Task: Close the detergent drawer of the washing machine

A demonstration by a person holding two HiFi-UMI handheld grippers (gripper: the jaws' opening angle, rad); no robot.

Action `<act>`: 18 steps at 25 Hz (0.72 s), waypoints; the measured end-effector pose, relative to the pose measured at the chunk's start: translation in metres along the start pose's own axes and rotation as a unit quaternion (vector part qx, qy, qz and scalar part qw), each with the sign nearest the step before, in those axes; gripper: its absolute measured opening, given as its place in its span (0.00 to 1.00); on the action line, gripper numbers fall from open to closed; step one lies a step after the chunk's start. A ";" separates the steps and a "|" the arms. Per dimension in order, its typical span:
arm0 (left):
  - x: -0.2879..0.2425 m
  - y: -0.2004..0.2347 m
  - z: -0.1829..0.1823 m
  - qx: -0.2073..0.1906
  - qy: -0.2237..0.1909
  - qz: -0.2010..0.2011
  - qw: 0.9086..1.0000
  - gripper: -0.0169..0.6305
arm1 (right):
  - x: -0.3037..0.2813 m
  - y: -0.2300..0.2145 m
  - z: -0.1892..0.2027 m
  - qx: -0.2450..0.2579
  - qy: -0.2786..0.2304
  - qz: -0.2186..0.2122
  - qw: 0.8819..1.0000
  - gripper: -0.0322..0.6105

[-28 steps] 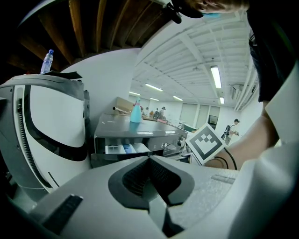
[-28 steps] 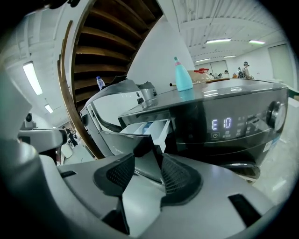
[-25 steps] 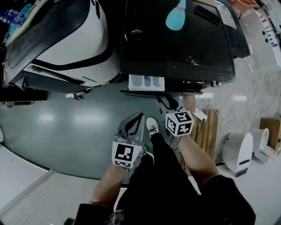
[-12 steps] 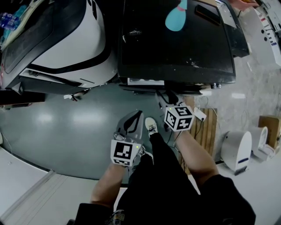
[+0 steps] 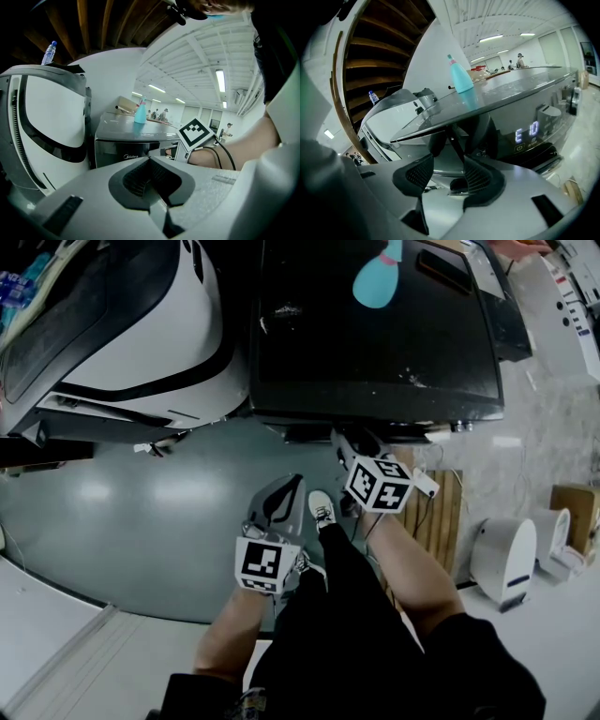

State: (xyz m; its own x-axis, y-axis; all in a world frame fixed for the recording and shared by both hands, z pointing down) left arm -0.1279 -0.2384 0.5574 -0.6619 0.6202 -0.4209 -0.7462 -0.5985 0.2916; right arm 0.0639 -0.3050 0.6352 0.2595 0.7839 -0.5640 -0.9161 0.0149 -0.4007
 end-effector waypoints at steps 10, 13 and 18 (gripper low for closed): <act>0.005 0.001 0.000 0.000 -0.002 0.002 1.000 0.03 | -0.001 0.003 0.001 -0.083 -0.001 0.021 0.996 0.37; 0.010 0.001 -0.003 -0.001 -0.005 0.000 1.000 0.03 | 0.000 0.003 0.000 -0.072 0.002 0.022 0.997 0.37; 0.024 -0.002 -0.009 -0.008 -0.021 -0.006 1.000 0.03 | 0.011 0.001 -0.003 -0.069 -0.006 0.030 0.997 0.18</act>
State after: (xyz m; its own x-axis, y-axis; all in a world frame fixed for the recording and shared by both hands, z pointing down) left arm -0.1418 -0.2269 0.5395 -0.6557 0.6484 -0.3870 -0.7531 -0.5985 0.2732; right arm 0.0663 -0.2986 0.6266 0.2009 0.7885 -0.5813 -0.8784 -0.1177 -0.4632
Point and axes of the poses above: the fingertips, and each gripper's own axes: x backward along the fingers, y to its left, z out of its underside, the point moved 8 cm from there along x, backward along the fingers, and after that the axes turned 3 degrees about x, right-handed, at the moved point
